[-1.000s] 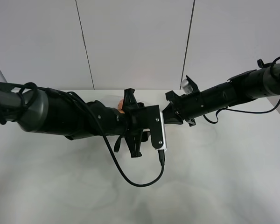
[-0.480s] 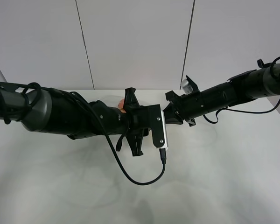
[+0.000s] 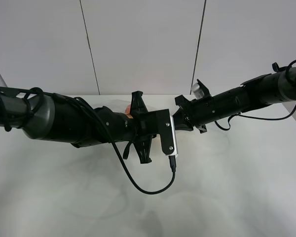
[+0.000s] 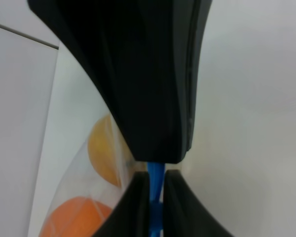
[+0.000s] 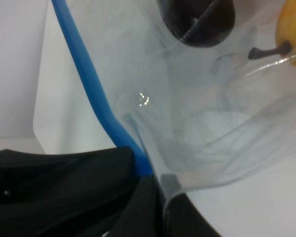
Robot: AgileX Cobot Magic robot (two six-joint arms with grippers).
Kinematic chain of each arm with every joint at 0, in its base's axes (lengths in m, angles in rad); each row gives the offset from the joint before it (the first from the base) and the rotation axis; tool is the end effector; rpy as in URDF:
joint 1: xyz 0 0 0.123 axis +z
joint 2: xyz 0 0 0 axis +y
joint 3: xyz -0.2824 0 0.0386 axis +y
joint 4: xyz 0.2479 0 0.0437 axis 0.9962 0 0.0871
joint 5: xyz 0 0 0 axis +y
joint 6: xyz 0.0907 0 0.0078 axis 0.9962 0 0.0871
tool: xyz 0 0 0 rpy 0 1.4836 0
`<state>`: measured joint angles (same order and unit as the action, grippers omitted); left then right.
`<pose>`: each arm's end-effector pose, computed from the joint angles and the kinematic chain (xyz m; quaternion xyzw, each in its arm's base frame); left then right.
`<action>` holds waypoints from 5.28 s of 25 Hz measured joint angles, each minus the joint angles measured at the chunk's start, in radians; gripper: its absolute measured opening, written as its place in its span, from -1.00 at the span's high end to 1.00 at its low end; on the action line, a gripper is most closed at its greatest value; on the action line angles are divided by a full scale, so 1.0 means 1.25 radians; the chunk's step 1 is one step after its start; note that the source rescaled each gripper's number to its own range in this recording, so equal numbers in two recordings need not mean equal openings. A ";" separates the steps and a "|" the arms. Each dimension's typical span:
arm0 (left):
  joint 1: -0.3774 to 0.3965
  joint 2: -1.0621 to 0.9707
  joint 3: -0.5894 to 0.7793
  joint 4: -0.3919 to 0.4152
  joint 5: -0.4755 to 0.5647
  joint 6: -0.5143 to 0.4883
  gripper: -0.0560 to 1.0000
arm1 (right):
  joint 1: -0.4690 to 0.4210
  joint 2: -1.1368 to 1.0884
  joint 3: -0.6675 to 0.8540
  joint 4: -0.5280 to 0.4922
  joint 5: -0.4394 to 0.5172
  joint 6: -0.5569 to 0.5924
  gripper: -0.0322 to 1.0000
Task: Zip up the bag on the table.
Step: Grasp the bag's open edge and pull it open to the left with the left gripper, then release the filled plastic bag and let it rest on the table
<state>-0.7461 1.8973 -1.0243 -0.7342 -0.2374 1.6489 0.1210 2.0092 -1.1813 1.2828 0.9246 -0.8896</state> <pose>0.2987 -0.2567 0.1648 0.6320 0.6186 0.1119 0.4532 0.3699 0.1153 0.1571 -0.0528 0.8855 0.4408 0.1374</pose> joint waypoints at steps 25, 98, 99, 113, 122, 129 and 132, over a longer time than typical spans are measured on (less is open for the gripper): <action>0.072 0.000 0.000 0.003 -0.007 0.118 0.89 | 0.000 0.000 -0.002 0.021 -0.012 0.003 0.94; 0.626 -0.011 0.000 -0.021 -0.100 -0.456 -0.89 | 0.000 0.000 -0.005 -0.016 0.006 0.014 0.94; 0.627 -0.016 -0.002 -0.022 -0.085 -0.478 -0.89 | 0.000 0.000 -0.005 -0.016 0.006 0.014 0.94; 0.744 -0.026 -0.243 -0.011 0.585 -0.634 -0.88 | 0.000 0.000 -0.005 -0.016 0.006 0.015 0.94; 0.748 -0.026 -0.288 0.410 0.825 -1.107 -0.87 | 0.000 0.000 -0.005 -0.016 0.006 0.015 0.94; 0.750 -0.030 -0.288 0.460 0.981 -1.208 -0.87 | 0.000 0.000 -0.005 -0.016 0.006 0.015 0.94; 0.741 -0.051 -0.288 0.444 1.036 -1.208 -0.87 | 0.000 0.000 -0.005 -0.016 0.006 0.015 0.94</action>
<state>0.1808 1.8332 -1.3841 -0.1795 1.0581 0.1387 0.1215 2.0092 -1.1875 1.2623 0.9316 -0.8710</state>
